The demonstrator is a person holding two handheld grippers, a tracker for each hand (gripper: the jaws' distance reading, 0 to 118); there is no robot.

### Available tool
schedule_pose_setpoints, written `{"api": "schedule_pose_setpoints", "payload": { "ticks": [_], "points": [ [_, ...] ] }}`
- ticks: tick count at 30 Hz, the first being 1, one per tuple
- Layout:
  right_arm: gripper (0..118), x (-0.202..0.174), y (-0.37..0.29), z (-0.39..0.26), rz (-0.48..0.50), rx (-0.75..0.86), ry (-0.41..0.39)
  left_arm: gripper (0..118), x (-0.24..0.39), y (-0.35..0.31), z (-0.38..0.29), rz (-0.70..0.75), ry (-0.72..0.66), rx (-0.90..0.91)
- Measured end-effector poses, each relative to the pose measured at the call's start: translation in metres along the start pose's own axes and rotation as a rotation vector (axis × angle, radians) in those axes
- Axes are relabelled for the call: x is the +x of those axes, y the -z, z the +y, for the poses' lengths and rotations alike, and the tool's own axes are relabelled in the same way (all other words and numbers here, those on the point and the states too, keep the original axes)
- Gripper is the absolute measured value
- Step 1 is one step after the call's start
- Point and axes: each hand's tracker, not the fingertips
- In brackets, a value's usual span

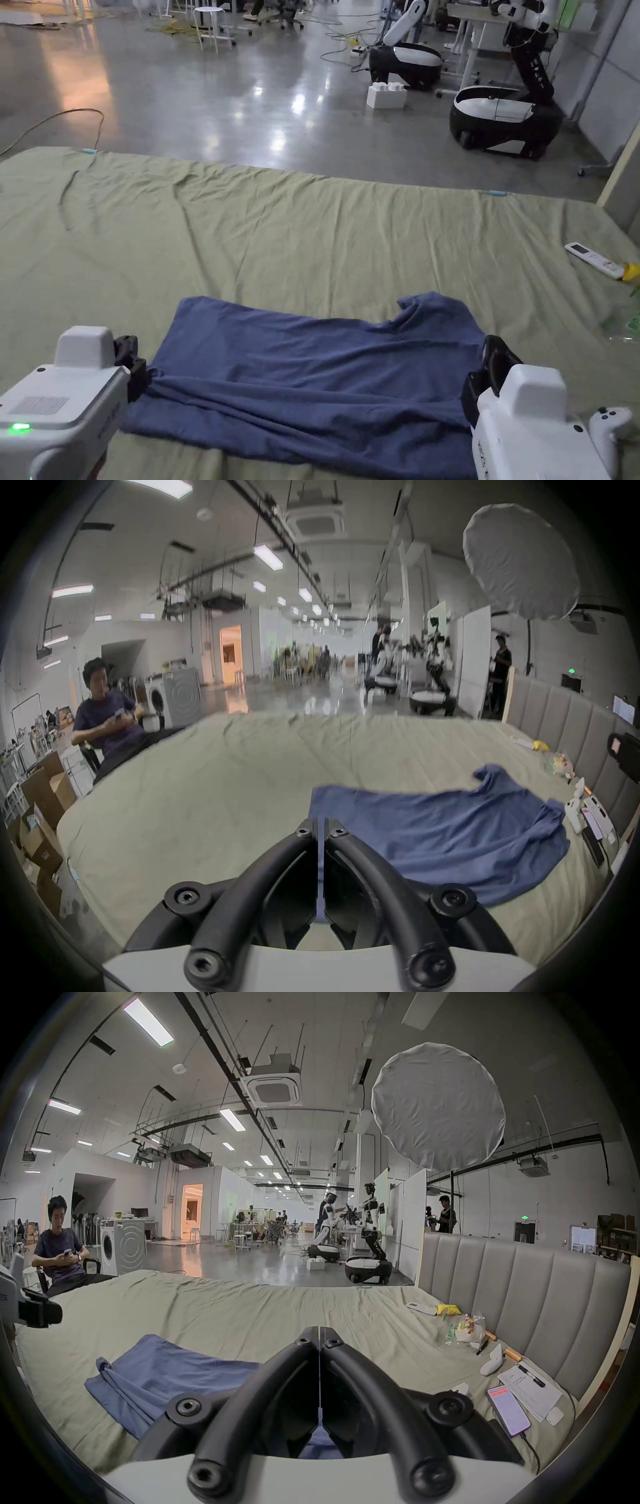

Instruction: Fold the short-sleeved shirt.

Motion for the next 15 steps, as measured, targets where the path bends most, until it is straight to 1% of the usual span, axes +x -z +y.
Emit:
{"api": "schedule_pose_setpoints", "payload": {
  "ticks": [3, 4, 6, 8, 9, 11, 13, 15],
  "points": [
    [1, 0.002, 0.002, -0.006, 0.001, -0.029, -0.005, 3, -0.003, 0.024, -0.006, -0.002, 0.032, -0.118],
    [1, 0.003, 0.002, -0.008, 0.0, -0.039, -0.007, 6, -0.004, 0.03, -0.008, 0.002, 0.034, -0.13],
    [1, 0.005, 0.003, -0.013, -0.001, -0.064, -0.004, 21, -0.008, 0.049, -0.01, -0.013, 0.013, -0.223],
    [1, 0.007, 0.003, -0.016, -0.002, -0.076, -0.006, 49, -0.014, 0.073, -0.014, -0.042, -0.025, -0.363],
    [1, 0.008, 0.003, -0.018, -0.002, -0.087, -0.007, 58, -0.015, 0.082, -0.017, -0.036, -0.043, -0.402],
    [1, 0.01, 0.002, -0.021, -0.005, -0.104, -0.01, 60, -0.015, 0.097, -0.024, -0.022, -0.032, -0.482],
    [1, 0.012, 0.003, -0.027, -0.008, -0.125, -0.014, 60, -0.014, 0.107, -0.03, -0.012, -0.021, -0.501],
    [1, 0.014, 0.003, -0.033, -0.018, -0.153, -0.014, 61, -0.015, 0.119, -0.041, 0.008, -0.011, -0.558]
  ]
}}
